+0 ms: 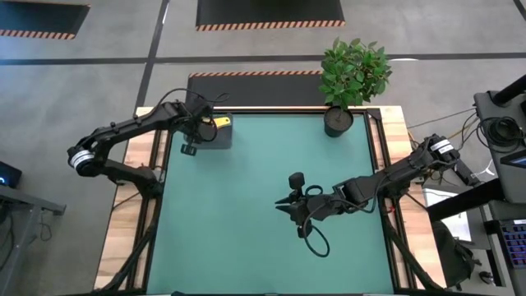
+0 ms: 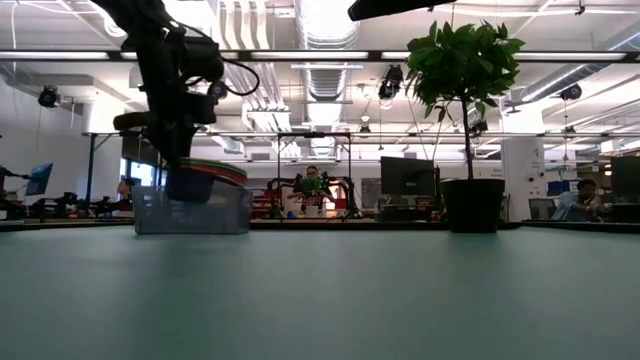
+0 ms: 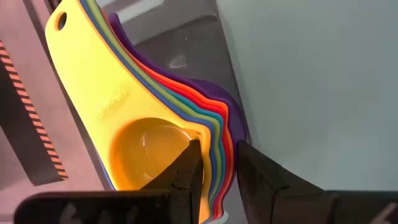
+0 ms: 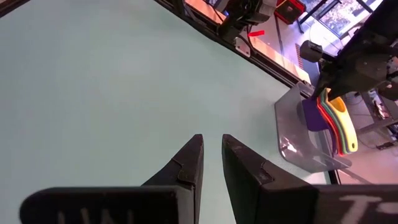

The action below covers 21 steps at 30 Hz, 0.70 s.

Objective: Nest measuring cups in basket
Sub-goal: Put the stacked measuring cups into the black bin

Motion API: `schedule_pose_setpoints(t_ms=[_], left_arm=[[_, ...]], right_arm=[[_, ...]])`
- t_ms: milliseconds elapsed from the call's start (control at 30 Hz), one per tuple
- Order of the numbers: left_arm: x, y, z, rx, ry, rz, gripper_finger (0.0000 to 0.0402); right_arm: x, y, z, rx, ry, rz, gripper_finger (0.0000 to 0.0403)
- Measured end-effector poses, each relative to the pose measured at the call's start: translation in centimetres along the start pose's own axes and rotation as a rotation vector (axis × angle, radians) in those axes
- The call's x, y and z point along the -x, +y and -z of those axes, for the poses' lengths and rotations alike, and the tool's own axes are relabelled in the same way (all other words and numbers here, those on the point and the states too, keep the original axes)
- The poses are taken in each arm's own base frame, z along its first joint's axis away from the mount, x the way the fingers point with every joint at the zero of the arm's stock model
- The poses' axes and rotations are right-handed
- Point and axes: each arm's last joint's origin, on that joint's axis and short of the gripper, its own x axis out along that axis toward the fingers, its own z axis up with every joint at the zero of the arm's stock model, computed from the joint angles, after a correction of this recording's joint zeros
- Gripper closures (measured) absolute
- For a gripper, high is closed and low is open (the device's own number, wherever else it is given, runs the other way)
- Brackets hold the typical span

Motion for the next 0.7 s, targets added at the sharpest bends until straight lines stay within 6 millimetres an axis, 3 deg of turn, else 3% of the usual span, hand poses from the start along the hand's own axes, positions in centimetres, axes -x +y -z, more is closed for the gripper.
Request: schedule_pose_setpoints(t_ms=[700], left_arm=[[-2.6,-0.3,1.1,0.062,0.031,0.023,0.0342]], right_arm=[[0.0,0.0,0.0,-0.005,0.0,0.0,0.0355]])
